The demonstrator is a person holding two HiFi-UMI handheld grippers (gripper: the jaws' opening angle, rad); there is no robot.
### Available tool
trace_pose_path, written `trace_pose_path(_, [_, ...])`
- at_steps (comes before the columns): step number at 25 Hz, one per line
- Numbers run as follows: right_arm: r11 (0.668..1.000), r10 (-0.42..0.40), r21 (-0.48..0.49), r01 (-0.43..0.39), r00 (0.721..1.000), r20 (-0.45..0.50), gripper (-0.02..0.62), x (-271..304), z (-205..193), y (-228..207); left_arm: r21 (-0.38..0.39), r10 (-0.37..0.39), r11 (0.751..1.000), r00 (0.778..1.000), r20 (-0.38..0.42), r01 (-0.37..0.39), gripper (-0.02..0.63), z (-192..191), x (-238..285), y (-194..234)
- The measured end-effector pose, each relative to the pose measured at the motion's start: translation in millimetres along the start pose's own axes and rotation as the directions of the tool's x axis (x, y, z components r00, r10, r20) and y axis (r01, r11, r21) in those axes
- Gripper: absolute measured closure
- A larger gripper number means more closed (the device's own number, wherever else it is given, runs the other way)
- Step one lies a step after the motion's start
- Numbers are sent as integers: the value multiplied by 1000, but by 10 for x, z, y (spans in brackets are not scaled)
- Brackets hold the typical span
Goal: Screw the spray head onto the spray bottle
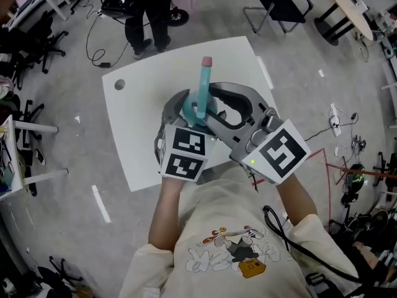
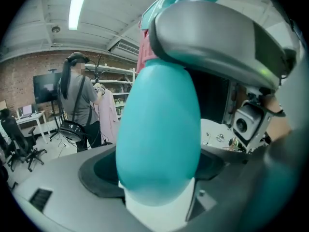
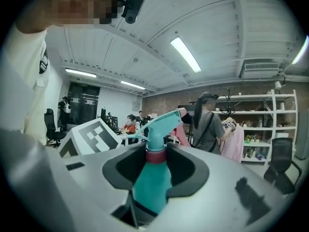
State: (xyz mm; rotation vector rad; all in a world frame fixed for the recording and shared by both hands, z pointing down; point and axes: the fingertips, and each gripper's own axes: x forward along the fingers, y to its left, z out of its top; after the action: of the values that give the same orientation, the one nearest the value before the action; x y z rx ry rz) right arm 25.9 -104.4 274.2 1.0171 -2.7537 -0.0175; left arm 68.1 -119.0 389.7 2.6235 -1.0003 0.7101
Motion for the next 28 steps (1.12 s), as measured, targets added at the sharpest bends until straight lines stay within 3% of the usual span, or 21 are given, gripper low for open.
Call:
trace_pose_path(5, [1000,-17,21,16,1000,18,459,-18,-13,21,-25,-60,998,998,24,60,198,16,9,-41])
trace_pose_path(8, [1000,25,14,-24,999,-47,449,-152,-128,14,-3,-83,997,996,41,83,198,42,-17,-37])
trace_pose_path(12, [992,124,20,-124,992,-31,404,-375,-50,9,79,-144,987,989,43,140,198,86,-86,-45])
trace_pose_path(15, [976,219,-2,-219,974,-51,362,-545,26,-44,178,-215,962,977,16,208,198,103,-166,-56])
trace_pose_path(18, [945,323,-28,-326,944,-69,328,-626,130,-111,275,-315,910,949,-24,309,198,100,-264,-115])
trace_pose_path(21, [904,422,-32,-426,903,-77,310,-688,195,-80,353,-422,837,904,-68,417,198,24,-390,-311])
trace_pose_path(23, [859,506,-33,-510,858,-86,304,-730,190,22,380,-484,789,869,-104,484,198,-65,-479,-490])
trace_pose_path(25, [784,616,-28,-620,782,-96,299,-773,147,194,398,-541,738,830,-133,545,198,-148,-554,-671])
trace_pose_path(28, [643,763,12,-765,640,-92,299,-867,58,508,423,-616,656,767,-179,625,198,-277,-649,-931])
